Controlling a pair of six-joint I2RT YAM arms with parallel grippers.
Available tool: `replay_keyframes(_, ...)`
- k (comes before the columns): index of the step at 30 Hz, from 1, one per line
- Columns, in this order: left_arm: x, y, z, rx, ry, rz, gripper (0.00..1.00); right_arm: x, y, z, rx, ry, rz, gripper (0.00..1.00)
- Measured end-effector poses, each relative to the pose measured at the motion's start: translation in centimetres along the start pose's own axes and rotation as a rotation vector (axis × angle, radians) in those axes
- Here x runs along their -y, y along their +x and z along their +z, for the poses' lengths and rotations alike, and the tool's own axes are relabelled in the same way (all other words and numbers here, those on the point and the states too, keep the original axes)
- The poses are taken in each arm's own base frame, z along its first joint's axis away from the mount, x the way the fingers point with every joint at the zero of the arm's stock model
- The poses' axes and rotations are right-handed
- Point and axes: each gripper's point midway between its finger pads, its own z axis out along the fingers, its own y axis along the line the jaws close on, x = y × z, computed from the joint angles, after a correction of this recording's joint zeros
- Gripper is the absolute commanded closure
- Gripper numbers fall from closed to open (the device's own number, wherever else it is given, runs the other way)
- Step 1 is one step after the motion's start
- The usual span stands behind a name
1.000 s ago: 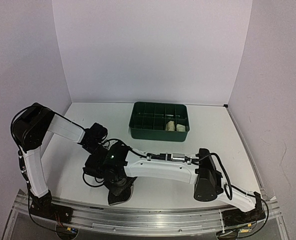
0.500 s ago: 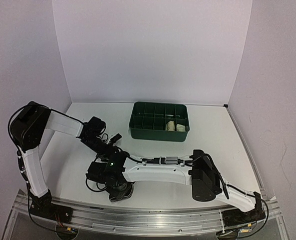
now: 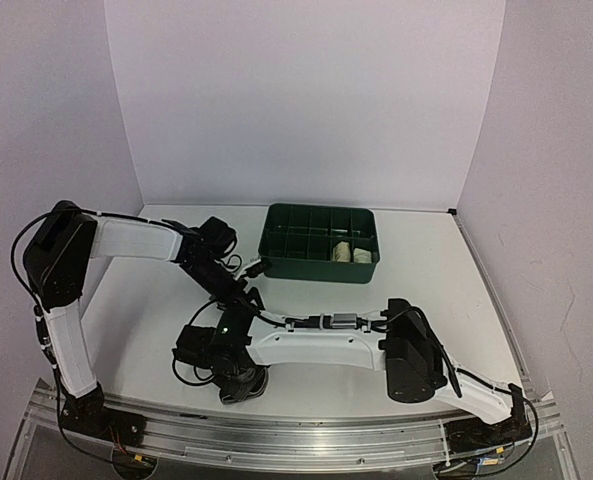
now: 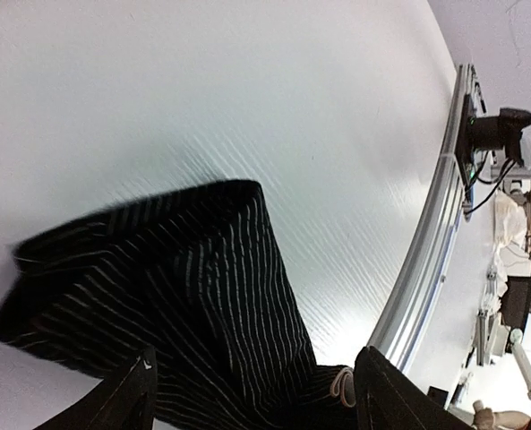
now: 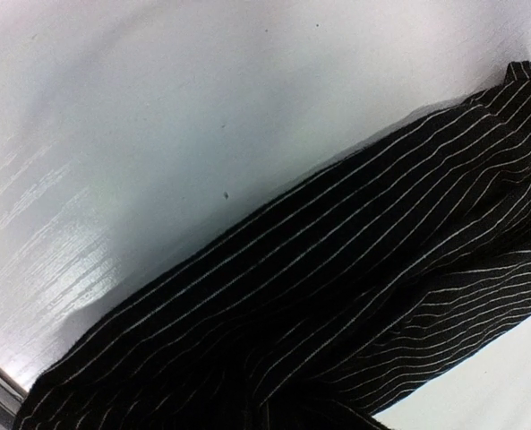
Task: Roll the underwear
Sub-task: Fold the underwear at the center of the board.
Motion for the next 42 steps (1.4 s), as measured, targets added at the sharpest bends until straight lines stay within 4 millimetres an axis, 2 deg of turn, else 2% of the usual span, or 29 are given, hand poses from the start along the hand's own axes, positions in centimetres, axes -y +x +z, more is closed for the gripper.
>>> replay_keyframes(2, -0.6, 0.8, 1.1, -0.035, -0.012, -0.01, 0.43, 0.0, 0.0, 0.0, 0.0, 0.0, 0.0, 1.0)
replay_keyframes(4, -1.3, 1.2, 1.6, -0.049, -0.025, -0.023, 0.49, 0.0, 0.1, 0.0, 0.001, 0.001, 0.0, 1.0)
replay_keyframes(7, -1.9, 1.4, 1.9, -0.056, -0.035, -0.03, 0.51, 0.1, 0.1, 0.0, 0.003, 0.004, -0.001, 1.0)
replay_keyframes(13, -1.8, 2.1, 3.0, -0.087, -0.006, -0.044, 0.48, 0.2, 0.2, 0.0, 0.006, 0.011, -0.001, 1.0)
replay_keyframes(20, -0.8, 2.7, 4.2, -0.117, 0.034, -0.038, 0.56, 0.3, 0.3, 0.1, 0.005, 0.015, -0.004, 1.0)
replay_keyframes(23, -0.6, 2.9, 4.5, -0.123, 0.056, -0.044, 0.68, 0.3, 0.3, 0.0, 0.006, 0.015, -0.006, 1.0)
replay_keyframes(28, -0.5, 3.3, 5.2, -0.14, 0.09, -0.062, 0.99, 0.3, 0.3, 0.0, 0.005, 0.015, -0.011, 1.0)
replay_keyframes(32, -0.6, 3.5, 5.5, -0.15, 0.102, -0.076, 1.0, 0.6, 0.5, 0.1, 0.002, 0.023, -0.011, 1.0)
replay_keyframes(37, -1.1, 2.6, 5.0, -0.128, 0.103, -0.09, 1.0, 2.6, 1.9, 0.3, -0.032, 0.061, 0.011, 1.0)
replay_keyframes(42, -2.4, -0.6, 4.0, -0.05, 0.091, -0.091, 1.0, 6.9, 2.9, 1.1, -0.08, 0.116, 0.027, 1.0)
